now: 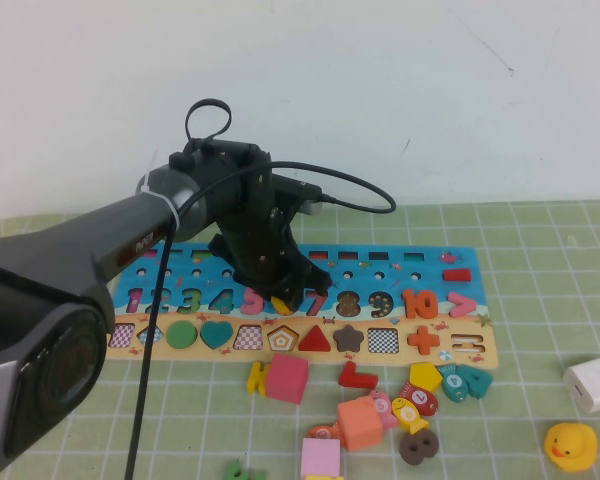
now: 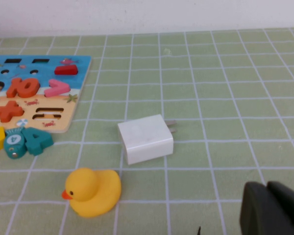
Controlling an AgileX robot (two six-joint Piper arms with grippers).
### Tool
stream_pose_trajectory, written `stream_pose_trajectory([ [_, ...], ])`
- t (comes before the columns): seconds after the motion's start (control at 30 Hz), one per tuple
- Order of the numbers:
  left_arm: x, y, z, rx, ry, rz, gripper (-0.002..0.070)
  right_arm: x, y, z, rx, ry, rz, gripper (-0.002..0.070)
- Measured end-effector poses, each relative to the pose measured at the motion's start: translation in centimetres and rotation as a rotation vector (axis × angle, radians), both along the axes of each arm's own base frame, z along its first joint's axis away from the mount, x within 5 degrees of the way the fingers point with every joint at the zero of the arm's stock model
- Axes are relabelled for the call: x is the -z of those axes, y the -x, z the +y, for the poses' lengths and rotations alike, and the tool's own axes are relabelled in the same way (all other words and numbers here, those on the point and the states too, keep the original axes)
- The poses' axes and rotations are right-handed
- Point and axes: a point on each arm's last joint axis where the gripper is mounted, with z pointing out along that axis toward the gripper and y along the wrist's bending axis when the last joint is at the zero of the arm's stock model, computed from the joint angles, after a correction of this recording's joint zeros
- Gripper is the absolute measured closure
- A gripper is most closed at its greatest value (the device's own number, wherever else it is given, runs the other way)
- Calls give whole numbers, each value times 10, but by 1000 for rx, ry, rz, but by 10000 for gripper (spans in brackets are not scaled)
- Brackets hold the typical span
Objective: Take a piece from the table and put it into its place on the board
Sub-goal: Place the "number 6" into the hole of the number 6
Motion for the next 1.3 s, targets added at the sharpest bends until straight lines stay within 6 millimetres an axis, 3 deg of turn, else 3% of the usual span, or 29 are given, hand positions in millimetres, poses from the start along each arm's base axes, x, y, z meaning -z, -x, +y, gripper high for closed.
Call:
stream_pose_trajectory([
  [0.23,0,0,-1,12,4,-1,412,0,0,0,0,0,0,678],
  [0.43,0,1,-2,5,24,11,314,0,0,0,0,0,0,678],
  [0.57,0,2,-2,5,25,26,297,0,0,0,0,0,0,678],
  [1.3,1,3,3,20,-40,30,342,0,0,0,-5,14,0,678],
])
